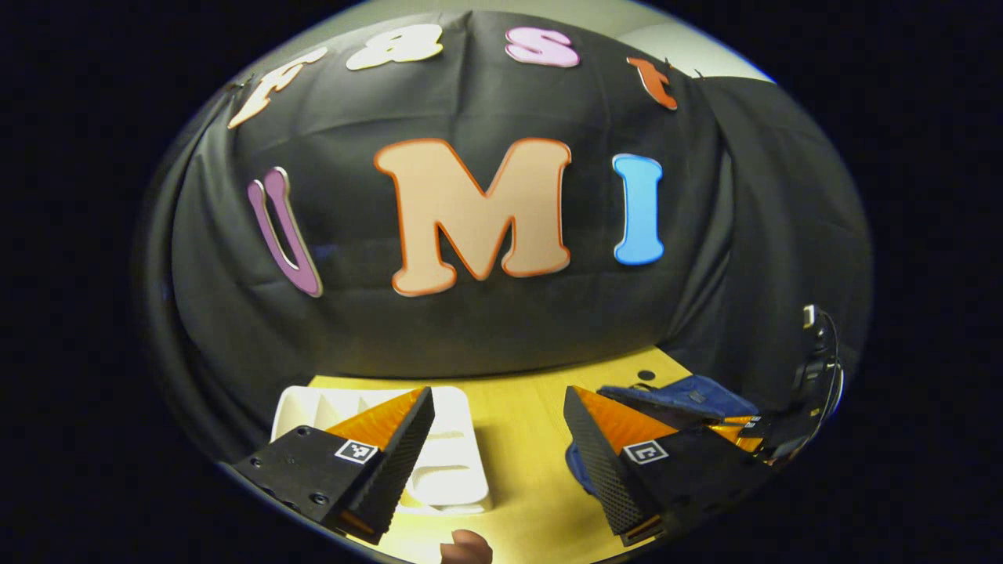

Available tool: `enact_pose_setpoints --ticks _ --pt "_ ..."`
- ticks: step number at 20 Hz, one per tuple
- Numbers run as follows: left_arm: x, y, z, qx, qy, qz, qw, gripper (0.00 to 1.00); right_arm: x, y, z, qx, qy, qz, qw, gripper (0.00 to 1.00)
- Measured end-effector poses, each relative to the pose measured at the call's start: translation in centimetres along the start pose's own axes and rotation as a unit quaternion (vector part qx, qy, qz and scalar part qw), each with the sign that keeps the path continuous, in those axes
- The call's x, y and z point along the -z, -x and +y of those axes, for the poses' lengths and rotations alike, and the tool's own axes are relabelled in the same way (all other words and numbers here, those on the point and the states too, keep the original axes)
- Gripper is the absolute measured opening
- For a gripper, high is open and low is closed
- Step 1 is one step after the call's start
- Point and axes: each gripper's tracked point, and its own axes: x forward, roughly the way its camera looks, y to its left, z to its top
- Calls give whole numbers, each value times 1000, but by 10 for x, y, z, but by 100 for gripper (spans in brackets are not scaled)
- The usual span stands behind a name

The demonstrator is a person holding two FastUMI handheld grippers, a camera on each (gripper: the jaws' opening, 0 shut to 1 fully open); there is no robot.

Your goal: Open the schoolbag, grab two books from the bookshelf and put them into the schoolbag.

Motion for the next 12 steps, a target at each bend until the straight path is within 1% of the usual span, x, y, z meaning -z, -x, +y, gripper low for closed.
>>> enact_pose_setpoints --ticks 2,3,5,8,10,12 --pt "-15 16 15 -12 9 -13 1000 96 2 2 6 3 4 5 1000 11" --pt "-21 24 22 -14 15 -18 1000 97 6 4 7 10 4 11 1000 11" --pt "-21 37 40 -26 24 -22 999 97 13 12 18 6 8 21 1000 23" --pt "-14 49 62 -39 32 -22 998 97 17 14 48 -17 21 21 999 52" --pt "-16 54 74 -43 30 -30 998 96 17 19 66 -22 38 13 999 71" --pt "-12 58 83 -44 24 -28 998 96 6 31 90 -35 41 -2 999 90"
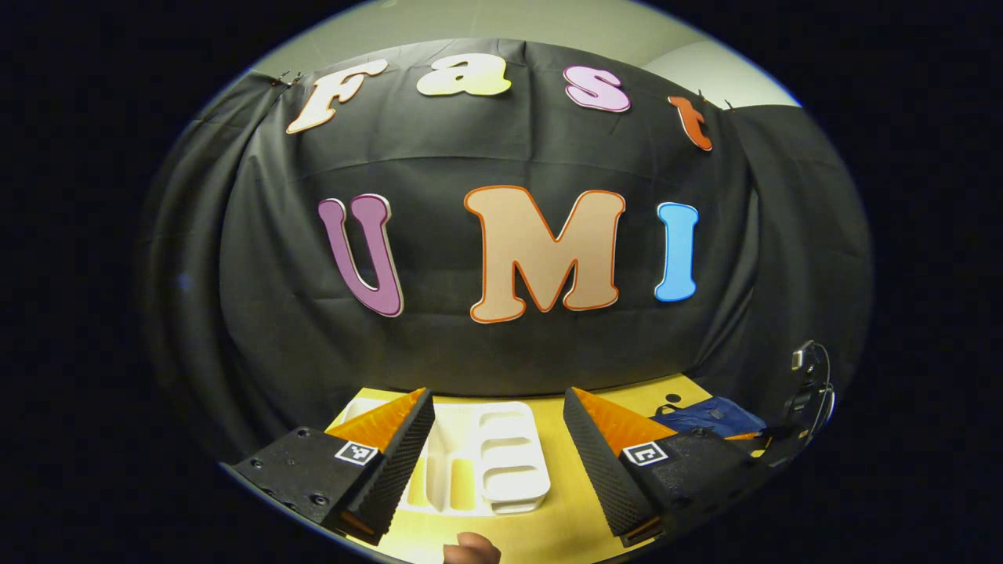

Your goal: Open the schoolbag, grab two books from the bookshelf and put them into the schoolbag.

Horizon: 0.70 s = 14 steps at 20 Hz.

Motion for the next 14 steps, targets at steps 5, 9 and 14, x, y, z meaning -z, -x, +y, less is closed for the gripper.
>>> enact_pose_setpoints --ticks 5,9,14 --pt "-1 9 20 -3 -8 -4 1000 96 -60 21 46 -3 -9 -65 998 100" --pt "-7 14 24 7 1 -12 1000 96 -122 53 80 -6 19 -133 991 100" --pt "-12 22 24 18 2 -17 1000 97 -190 99 115 2 46 -219 975 100"
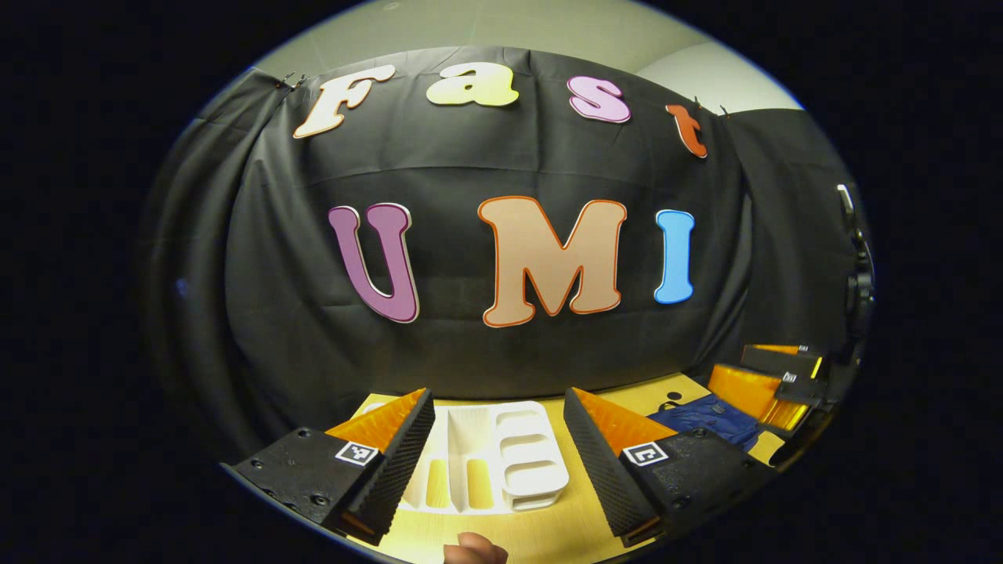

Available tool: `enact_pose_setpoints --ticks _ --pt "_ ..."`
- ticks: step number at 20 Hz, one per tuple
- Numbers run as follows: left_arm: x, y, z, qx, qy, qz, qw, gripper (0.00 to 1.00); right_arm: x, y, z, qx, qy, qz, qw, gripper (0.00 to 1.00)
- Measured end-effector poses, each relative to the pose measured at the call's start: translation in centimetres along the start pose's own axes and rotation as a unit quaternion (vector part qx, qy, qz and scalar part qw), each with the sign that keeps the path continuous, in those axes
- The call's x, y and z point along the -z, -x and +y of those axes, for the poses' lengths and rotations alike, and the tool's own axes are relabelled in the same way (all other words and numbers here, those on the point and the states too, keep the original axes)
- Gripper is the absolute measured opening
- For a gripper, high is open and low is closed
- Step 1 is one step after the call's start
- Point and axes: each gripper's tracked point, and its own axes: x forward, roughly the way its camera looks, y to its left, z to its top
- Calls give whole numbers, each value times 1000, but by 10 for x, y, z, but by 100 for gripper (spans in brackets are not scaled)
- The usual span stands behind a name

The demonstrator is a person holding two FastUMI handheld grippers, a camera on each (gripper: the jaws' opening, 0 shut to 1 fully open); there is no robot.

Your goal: Open the schoolbag, grab two books from the bookshelf and put them into the schoolbag.

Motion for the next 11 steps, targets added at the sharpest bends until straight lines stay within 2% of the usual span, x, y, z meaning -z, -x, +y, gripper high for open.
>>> enact_pose_setpoints --ticks 2,5,11 --pt "-3 3 -1 3 2 -3 1000 96 -19 13 2 13 20 -17 1000 100" --pt "-13 3 2 -2 9 -15 1000 96 -31 14 10 10 46 -31 998 100" --pt "-24 8 12 -17 3 -33 999 96 -48 18 21 -1 21 -49 999 100"
